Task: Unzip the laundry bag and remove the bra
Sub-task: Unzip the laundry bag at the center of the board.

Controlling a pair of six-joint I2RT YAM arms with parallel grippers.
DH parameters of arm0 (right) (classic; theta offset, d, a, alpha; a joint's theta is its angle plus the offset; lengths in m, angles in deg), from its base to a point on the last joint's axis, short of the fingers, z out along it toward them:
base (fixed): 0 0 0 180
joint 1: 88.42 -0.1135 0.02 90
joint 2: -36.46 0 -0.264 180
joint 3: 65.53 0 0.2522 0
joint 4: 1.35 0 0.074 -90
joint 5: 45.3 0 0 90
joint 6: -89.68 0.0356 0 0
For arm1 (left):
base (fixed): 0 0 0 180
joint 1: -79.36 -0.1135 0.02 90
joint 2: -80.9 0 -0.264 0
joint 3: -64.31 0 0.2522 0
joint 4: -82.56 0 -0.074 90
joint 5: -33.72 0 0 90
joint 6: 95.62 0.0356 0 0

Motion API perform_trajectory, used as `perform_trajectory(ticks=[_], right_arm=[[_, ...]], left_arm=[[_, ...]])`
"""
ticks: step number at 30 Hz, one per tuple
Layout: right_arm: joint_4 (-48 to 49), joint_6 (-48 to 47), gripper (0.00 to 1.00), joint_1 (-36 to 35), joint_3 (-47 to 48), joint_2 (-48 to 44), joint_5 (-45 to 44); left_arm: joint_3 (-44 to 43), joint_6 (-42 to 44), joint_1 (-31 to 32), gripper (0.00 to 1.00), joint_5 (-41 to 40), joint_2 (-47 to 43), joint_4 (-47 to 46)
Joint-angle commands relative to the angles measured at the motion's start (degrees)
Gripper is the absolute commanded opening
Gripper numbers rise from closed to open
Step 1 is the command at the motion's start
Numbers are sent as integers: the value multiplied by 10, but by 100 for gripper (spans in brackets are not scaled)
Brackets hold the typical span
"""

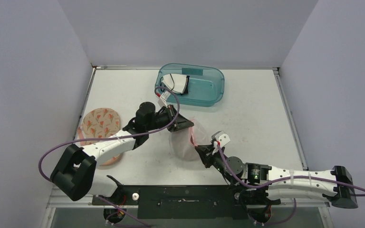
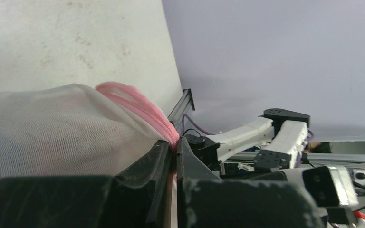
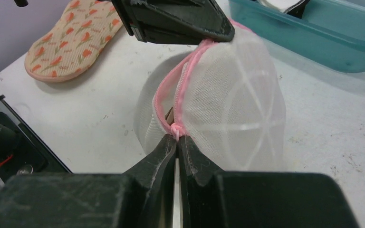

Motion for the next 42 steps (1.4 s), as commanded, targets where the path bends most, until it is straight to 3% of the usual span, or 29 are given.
perform_trajectory(ticks=[1, 3, 7, 10, 14, 19, 22, 26, 36, 42], right_arm=[[38, 3, 5, -6, 8, 28, 2], [47, 9, 5, -6, 1, 40, 2], [67, 21, 5, -6, -11, 67, 2], [84, 31, 5, -6, -16, 86, 8], [91, 34, 5, -7, -14, 99, 13], [92, 26, 5, -8, -8, 103, 15], [97, 21, 5, -8, -9, 110, 16], [103, 11, 5, -9, -10, 120, 14], [93, 14, 5, -10, -23, 119, 23], [93, 19, 5, -13, -33, 117, 20]], left_arm=[[45, 2, -5, 0, 17, 16, -55], [61, 15, -5, 0, 3, 9, -41], [78, 50, -5, 13, -39, -23, 28], [81, 75, -6, 31, -72, -53, 85], [78, 101, -6, 63, -121, -114, 191], [85, 97, 3, 80, -200, -229, 349], [107, 57, 25, 83, -228, -292, 383], [138, -18, 75, 84, -248, -322, 331], [92, -59, 127, 85, -269, -199, 199], [98, -83, 129, 77, -286, -181, 164]])
